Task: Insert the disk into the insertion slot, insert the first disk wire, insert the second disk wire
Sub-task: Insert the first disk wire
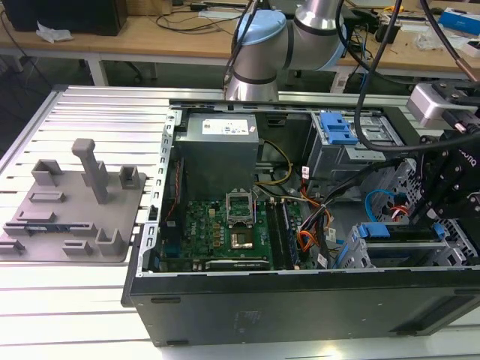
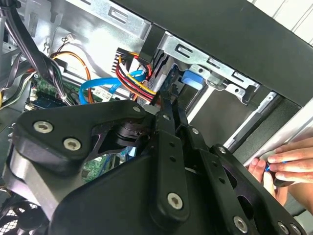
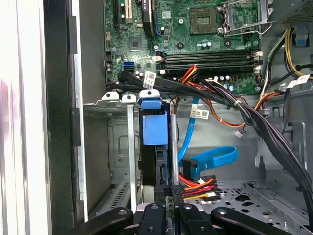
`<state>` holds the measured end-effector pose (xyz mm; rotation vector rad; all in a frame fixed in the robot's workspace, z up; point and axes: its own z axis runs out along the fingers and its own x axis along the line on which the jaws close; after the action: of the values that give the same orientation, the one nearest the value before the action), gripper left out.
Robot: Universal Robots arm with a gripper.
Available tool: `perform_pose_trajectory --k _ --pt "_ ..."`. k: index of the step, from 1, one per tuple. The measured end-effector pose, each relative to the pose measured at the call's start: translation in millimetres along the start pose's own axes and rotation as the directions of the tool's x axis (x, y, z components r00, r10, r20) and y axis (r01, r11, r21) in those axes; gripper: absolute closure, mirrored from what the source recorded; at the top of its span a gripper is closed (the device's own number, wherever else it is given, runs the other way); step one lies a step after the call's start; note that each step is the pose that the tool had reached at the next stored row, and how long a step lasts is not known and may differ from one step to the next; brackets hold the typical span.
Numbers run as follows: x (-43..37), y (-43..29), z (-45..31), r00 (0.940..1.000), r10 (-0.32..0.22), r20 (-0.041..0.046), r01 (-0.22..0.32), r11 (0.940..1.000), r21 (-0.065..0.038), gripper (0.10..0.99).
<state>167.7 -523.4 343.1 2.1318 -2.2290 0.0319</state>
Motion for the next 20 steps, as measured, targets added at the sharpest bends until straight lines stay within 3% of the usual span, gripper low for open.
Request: perform_pose_trajectory --k 17,18,19,20 --pt "0.0 0.6 8.2 1.0 0.0 0.0005 0.0 1.0 0.0 0.922" --pt "0.2 1.2 7.5 1.0 0.0 0.0009 0.0 1.0 0.0 0.91" --pt "0.4 1.4 2.7 1.0 0.0 0.0001 0.0 1.0 0.0 0.788" --pt "0.6 1.5 -0.4 1.0 0.0 0.0002 0.0 1.0 0.0 0.729"
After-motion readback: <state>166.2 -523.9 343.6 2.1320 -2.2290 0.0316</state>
